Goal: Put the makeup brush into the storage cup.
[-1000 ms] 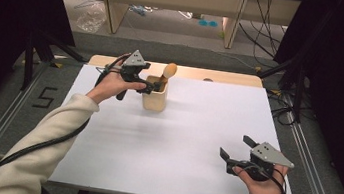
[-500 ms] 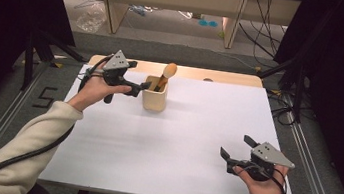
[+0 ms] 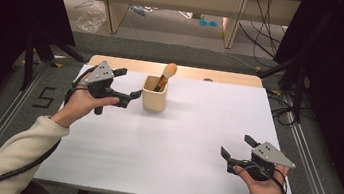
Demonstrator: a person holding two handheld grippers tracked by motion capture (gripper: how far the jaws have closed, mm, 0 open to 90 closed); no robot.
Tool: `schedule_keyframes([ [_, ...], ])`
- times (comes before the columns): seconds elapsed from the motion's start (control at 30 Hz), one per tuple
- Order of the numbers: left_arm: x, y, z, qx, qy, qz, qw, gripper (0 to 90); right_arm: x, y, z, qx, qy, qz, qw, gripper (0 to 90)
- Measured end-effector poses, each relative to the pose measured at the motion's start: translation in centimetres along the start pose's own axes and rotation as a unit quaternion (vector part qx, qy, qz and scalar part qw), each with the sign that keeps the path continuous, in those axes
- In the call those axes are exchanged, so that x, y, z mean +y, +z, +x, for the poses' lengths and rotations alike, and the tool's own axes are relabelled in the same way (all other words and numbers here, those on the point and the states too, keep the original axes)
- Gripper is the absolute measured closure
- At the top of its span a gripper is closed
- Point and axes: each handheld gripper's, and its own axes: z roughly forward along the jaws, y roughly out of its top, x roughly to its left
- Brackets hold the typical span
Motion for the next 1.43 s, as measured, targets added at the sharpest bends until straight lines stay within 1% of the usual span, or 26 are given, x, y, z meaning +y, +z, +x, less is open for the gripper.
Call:
schedule_keyframes([
  [0.1,-0.5,-0.9,-0.4,0.002,0.0,0.001,1.0,6.4,0.0,-0.1,0.0,-0.002,0.0,0.0,1.0,10.5],
  [0.2,-0.8,-1.9,-0.7,0.0,-0.013,-0.006,0.9999,6.4,0.0,0.0,0.0,-0.002,0.001,-0.001,1.0,10.5],
  [0.3,-1.1,-3.0,-1.1,0.006,-0.014,-0.012,0.9998,6.5,0.0,0.0,0.0,0.002,0.004,-0.004,1.0,10.5],
  [0.43,-1.7,-4.4,-1.7,0.009,-0.009,-0.012,0.9998,6.4,0.1,-0.1,0.0,-0.001,0.005,0.001,1.0,10.5],
  [0.47,-1.9,-4.7,-1.9,0.009,-0.01,-0.014,0.9998,6.4,0.0,-0.1,0.0,0.003,0.008,-0.001,1.0,10.5],
  [0.57,-2.5,-5.6,-2.4,0.013,-0.01,-0.014,0.9998,6.4,0.0,0.0,0.0,0.002,0.005,-0.003,1.0,10.5],
  [0.6,-2.6,-5.9,-2.4,0.017,0.005,-0.018,0.9997,6.4,0.0,0.0,0.0,0.001,0.005,-0.003,1.0,10.5],
  [0.73,-3.3,-7.0,-2.9,0.022,0.0,-0.02,0.9996,6.7,0.0,0.0,0.0,0.001,0.005,-0.003,1.0,10.5],
  [0.83,-4.0,-7.7,-3.2,0.025,0.0,-0.016,0.9995,6.9,0.0,0.0,0.0,0.001,0.005,-0.004,1.0,10.5],
  [0.87,-4.4,-7.9,-3.3,0.028,-0.002,-0.015,0.9995,6.9,0.1,-0.3,0.0,-0.004,0.0,0.007,1.0,10.5],
  [0.93,-4.9,-8.3,-3.5,0.029,-0.005,-0.012,0.9995,7.0,0.1,-0.2,0.0,-0.004,0.0,0.006,1.0,10.5],
  [0.97,-5.3,-8.5,-3.6,0.03,-0.008,-0.009,0.9995,7.0,0.0,-0.1,0.0,-0.002,0.001,-0.004,1.0,10.5],
  [1.0,-5.7,-8.8,-3.6,0.032,-0.006,-0.004,0.9995,7.1,0.1,-0.3,0.0,-0.003,-0.001,0.007,1.0,10.5],
  [1.03,-6.0,-8.9,-3.7,0.033,-0.009,-0.003,0.9994,7.1,0.1,-0.1,0.0,-0.002,0.001,-0.001,1.0,10.5],
  [1.1,-6.8,-9.2,-3.8,0.035,-0.012,0.005,0.9993,7.3,0.0,-0.1,0.0,0.001,0.004,-0.004,1.0,10.5],
  [1.13,-7.2,-9.3,-3.9,0.036,-0.01,0.01,0.9993,7.3,0.0,-0.1,0.0,0.001,0.004,-0.004,1.0,10.5],
  [1.17,-7.5,-9.4,-4.0,0.037,-0.017,0.011,0.9991,7.5,0.0,-0.1,0.0,0.001,0.003,-0.003,1.0,10.5],
  [1.2,-7.8,-9.4,-4.0,0.038,-0.017,0.016,0.999,7.7,0.1,-0.3,0.0,-0.003,-0.002,0.008,1.0,10.5],
  [1.23,-8.2,-9.5,-4.0,0.037,-0.018,0.018,0.999,7.9,0.1,-0.1,0.0,0.0,0.002,-0.004,1.0,10.5],
  [1.27,-8.4,-9.5,-4.1,0.039,-0.017,0.026,0.9987,7.9,0.1,-0.1,0.0,-0.002,-0.001,0.0,1.0,10.5],
  [1.37,-8.3,-9.6,-4.2,0.043,-0.011,0.026,0.9987,7.8,0.0,0.0,0.0,0.003,0.002,-0.003,1.0,10.5],
  [1.43,-8.4,-9.5,-4.3,0.04,-0.007,0.025,0.9988,7.8,0.0,-0.1,0.0,0.003,0.005,-0.001,1.0,10.5],
])
